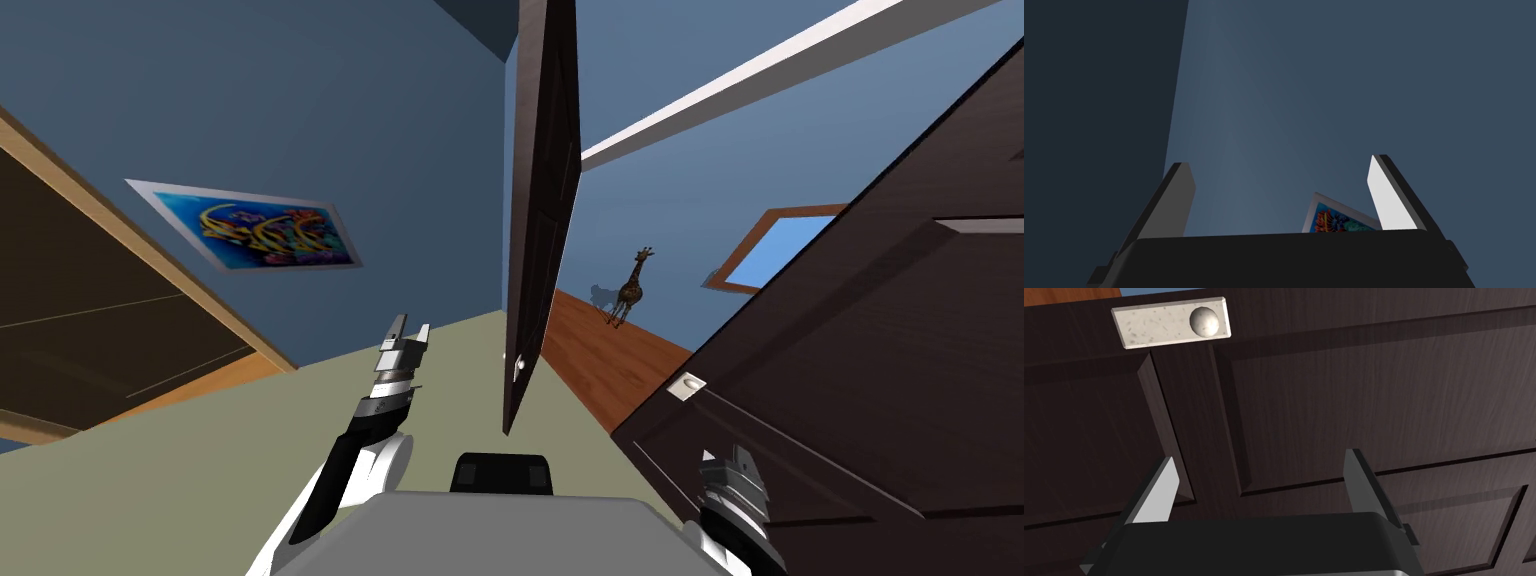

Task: Pull the door open

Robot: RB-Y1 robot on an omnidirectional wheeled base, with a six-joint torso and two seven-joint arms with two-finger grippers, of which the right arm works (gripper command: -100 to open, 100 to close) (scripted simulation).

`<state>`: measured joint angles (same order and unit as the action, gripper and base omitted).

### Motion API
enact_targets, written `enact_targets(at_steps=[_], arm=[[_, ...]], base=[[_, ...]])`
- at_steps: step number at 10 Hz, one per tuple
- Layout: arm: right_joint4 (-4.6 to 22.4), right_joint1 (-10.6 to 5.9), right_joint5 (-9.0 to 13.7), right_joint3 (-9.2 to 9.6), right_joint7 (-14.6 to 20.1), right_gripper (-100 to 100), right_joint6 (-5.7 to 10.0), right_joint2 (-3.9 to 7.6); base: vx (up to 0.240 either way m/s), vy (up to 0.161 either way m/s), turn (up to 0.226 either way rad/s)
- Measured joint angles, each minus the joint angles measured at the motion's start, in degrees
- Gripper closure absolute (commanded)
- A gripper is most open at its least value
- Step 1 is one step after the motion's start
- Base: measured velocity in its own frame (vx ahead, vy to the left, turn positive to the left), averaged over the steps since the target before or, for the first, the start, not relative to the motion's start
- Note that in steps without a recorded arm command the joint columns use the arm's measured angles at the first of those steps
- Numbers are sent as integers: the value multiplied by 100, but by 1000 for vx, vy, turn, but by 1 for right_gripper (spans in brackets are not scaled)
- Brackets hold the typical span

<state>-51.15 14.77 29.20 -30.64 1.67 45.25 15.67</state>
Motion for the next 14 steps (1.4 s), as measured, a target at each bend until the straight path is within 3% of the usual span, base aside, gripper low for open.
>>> enact_targets(at_steps=[4, 6, 8, 11, 12, 14], arm=[[518, -102, 124, -175, 0, -100, 139, 104], [830, -135, 196, -282, -4, -100, 279, 113], [989, -168, 264, -378, -40, -100, 284, 156], [1638, -337, 367, -524, 4, -100, 490, 297], [1593, -239, 445, -636, -49, -100, 471, 246], [1979, -341, 484, -690, -9, -100, 596, 337]], base=[[43, -48, 132], [59, -63, 159], [36, -40, 68], [50, -83, 216], [55, -89, 99], [56, -56, 123]])
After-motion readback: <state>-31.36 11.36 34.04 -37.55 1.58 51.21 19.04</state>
